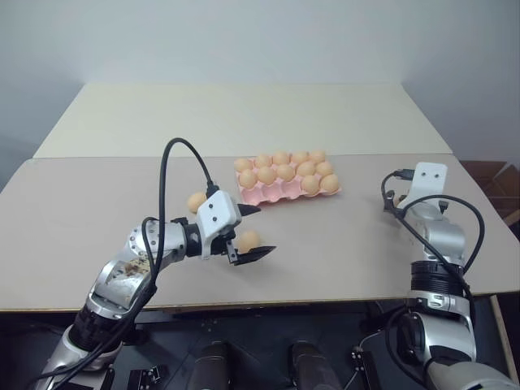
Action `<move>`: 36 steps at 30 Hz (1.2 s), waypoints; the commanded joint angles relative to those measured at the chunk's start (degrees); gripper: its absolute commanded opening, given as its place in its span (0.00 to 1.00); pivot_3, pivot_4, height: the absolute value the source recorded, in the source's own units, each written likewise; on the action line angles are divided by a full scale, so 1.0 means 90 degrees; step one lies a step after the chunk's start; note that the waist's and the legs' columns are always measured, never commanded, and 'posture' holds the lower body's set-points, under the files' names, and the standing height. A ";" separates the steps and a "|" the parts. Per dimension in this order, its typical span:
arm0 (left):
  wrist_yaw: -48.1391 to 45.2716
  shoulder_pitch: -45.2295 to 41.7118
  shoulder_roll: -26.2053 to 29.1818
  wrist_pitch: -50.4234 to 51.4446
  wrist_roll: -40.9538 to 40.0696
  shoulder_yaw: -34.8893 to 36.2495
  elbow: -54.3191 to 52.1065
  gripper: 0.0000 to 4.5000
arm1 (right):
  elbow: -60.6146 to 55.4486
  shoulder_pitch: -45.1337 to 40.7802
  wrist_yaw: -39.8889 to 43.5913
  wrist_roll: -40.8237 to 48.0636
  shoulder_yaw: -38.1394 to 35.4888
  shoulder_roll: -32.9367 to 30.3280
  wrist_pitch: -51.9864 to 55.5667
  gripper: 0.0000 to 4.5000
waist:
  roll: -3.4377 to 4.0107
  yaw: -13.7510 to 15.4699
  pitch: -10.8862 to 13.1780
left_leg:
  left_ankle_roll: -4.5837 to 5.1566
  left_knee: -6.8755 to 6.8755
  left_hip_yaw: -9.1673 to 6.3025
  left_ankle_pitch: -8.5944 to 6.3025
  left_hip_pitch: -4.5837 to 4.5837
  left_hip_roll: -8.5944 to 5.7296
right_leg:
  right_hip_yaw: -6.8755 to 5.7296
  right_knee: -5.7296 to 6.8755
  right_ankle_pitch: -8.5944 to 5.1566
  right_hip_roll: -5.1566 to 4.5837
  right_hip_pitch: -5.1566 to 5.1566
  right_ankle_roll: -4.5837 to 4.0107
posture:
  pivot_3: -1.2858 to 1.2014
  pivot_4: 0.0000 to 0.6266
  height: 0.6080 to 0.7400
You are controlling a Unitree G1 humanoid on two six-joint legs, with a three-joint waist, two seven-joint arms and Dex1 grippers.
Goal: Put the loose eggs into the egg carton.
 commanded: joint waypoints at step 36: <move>0.0591 0.1066 0.0753 0.0846 -0.0547 0.1779 -0.0910 1.00 | -0.4098 0.0950 0.1673 0.0599 0.2808 0.0877 0.0035 0.37 | 0.0003 -0.0098 0.0001 | 0.0001 -0.0002 -0.0009 -0.0001 0.0006 0.0007 | -0.0005 0.0005 0.0001 0.0004 -0.0004 -0.0002 | 0.52 0.24 1.00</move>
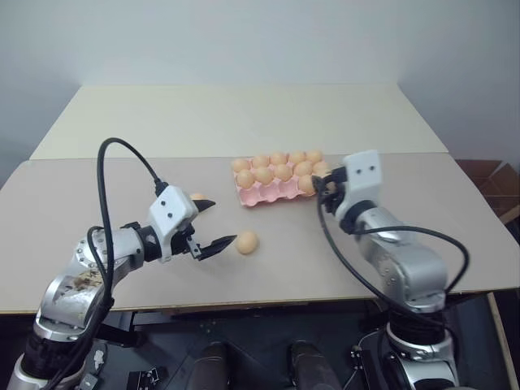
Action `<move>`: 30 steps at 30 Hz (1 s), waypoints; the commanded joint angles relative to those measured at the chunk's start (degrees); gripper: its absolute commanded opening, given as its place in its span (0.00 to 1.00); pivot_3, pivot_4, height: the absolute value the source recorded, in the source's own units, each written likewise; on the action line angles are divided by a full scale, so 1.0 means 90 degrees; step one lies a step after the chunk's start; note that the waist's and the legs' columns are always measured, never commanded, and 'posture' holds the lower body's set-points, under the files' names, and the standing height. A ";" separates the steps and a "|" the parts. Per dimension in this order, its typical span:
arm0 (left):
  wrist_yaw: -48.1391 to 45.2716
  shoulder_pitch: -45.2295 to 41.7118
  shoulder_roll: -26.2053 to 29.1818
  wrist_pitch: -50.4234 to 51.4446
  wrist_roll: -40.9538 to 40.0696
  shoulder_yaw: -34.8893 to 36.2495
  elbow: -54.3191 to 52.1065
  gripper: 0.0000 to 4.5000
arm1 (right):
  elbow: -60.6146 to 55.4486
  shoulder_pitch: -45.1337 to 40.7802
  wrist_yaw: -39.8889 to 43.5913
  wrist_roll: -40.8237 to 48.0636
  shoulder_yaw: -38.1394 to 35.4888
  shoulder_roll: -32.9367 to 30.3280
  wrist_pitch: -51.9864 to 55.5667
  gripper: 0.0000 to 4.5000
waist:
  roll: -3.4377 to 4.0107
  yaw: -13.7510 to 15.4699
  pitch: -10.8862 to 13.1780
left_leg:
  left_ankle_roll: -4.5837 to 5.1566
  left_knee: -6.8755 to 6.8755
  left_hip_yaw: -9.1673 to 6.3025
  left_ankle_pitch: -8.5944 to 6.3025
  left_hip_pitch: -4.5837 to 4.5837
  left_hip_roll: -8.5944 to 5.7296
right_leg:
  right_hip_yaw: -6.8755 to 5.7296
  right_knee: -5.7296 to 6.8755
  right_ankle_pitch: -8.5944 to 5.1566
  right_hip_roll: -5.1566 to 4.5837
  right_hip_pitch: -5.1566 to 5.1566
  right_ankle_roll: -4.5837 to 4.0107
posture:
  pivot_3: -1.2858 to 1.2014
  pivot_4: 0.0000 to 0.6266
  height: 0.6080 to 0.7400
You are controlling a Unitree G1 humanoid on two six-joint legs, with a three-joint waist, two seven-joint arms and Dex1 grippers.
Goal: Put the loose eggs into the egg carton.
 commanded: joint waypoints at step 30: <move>0.0326 0.0245 0.0085 -0.0059 -0.0117 0.0300 -0.0300 1.00 | 0.2275 -0.0832 0.0471 -0.0790 0.0112 0.0875 -0.2312 1.00 | 0.0001 -0.0020 0.0000 | -0.0001 -0.0003 0.0000 -0.0001 -0.0003 0.0002 | -0.0001 0.0002 0.0001 0.0000 -0.0004 -0.0001 | 0.52 0.24 1.00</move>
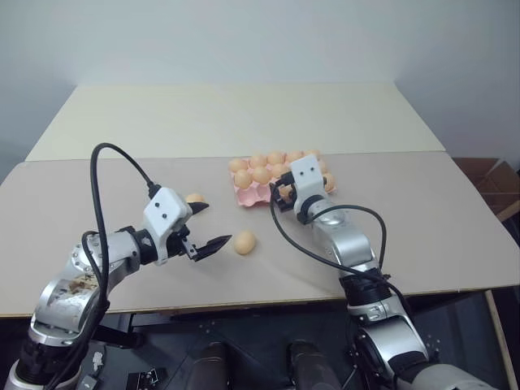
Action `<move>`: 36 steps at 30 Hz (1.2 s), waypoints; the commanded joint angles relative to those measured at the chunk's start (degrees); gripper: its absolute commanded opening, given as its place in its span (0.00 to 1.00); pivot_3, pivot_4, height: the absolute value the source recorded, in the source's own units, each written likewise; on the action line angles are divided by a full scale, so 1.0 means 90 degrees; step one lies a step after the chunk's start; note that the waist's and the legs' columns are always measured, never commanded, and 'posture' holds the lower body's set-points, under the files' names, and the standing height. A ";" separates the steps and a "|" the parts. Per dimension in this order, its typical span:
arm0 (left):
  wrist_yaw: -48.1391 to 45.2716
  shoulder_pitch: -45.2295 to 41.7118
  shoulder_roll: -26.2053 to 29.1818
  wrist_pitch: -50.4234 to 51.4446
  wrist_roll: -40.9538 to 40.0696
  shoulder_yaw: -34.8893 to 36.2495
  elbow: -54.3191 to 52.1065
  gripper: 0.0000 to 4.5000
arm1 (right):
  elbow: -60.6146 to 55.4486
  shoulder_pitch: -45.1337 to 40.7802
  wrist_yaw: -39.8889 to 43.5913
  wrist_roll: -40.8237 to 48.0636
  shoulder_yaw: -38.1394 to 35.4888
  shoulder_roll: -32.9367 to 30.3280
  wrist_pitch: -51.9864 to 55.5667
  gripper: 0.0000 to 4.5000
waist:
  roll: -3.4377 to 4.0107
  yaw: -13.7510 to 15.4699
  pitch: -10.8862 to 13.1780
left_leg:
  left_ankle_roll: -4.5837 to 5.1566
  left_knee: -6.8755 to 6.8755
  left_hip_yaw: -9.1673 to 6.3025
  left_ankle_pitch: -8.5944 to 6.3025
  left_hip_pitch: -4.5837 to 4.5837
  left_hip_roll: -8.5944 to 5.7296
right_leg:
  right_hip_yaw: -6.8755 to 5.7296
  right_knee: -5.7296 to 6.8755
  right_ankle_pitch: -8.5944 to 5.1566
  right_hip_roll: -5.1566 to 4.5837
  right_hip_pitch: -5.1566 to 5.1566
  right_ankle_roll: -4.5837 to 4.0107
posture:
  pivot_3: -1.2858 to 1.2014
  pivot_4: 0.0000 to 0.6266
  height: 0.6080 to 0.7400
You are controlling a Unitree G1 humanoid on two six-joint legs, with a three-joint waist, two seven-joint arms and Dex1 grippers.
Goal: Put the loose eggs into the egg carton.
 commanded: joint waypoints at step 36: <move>0.1689 0.0034 -0.0865 0.1084 -0.0089 -0.1512 -0.0126 1.00 | -0.5568 0.3256 0.3710 0.3232 -0.1205 -0.3951 0.0948 1.00 | -0.0017 0.0206 0.0008 | -0.0004 0.0005 0.0006 -0.0004 0.0025 -0.0002 | 0.0000 -0.0015 -0.0009 -0.0002 0.0030 -0.0007 | 0.52 0.24 1.00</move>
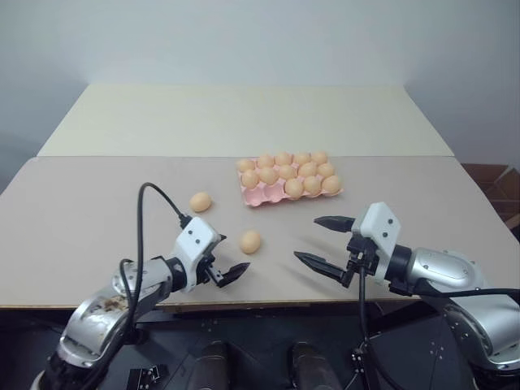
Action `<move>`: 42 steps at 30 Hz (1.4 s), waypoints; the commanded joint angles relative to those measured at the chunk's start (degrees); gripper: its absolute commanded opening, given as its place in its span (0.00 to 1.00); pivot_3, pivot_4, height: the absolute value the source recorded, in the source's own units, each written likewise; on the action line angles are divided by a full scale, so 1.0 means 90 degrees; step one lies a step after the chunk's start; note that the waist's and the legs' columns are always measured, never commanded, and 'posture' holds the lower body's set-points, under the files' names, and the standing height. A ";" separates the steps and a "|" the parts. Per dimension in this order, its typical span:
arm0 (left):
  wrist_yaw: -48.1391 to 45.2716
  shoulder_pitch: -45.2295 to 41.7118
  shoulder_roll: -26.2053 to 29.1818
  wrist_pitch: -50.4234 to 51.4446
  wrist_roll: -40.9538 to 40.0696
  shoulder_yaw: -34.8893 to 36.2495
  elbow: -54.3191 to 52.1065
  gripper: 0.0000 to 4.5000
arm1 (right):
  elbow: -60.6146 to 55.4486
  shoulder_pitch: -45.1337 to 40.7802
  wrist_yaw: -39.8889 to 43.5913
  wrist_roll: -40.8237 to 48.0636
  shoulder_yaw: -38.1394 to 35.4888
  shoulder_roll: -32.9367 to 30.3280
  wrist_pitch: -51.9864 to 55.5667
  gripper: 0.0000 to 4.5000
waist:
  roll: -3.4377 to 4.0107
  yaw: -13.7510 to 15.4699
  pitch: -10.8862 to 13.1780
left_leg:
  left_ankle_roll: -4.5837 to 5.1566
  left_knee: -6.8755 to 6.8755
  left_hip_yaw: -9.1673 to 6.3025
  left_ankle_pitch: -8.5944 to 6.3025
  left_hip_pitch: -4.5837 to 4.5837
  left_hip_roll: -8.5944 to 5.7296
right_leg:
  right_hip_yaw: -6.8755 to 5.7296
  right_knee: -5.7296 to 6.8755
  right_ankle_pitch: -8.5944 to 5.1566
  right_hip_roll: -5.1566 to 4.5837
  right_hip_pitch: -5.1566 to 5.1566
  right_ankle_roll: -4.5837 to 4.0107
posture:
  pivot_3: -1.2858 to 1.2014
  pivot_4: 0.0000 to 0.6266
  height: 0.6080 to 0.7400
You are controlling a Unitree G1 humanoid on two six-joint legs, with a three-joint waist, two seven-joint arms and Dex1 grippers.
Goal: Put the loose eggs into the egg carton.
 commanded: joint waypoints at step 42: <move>-0.0383 -0.3624 -0.1568 -0.1449 0.1704 -0.0697 0.3955 0.38 | -0.0296 -0.0372 -0.0586 -0.0063 -0.0046 0.0115 -0.0024 1.00 | -0.0008 0.0067 0.0003 | 0.0001 0.0009 -0.0014 0.0001 0.0000 -0.0011 | -0.0010 -0.0008 0.0005 0.0001 0.0020 0.0009 | 0.52 0.24 1.00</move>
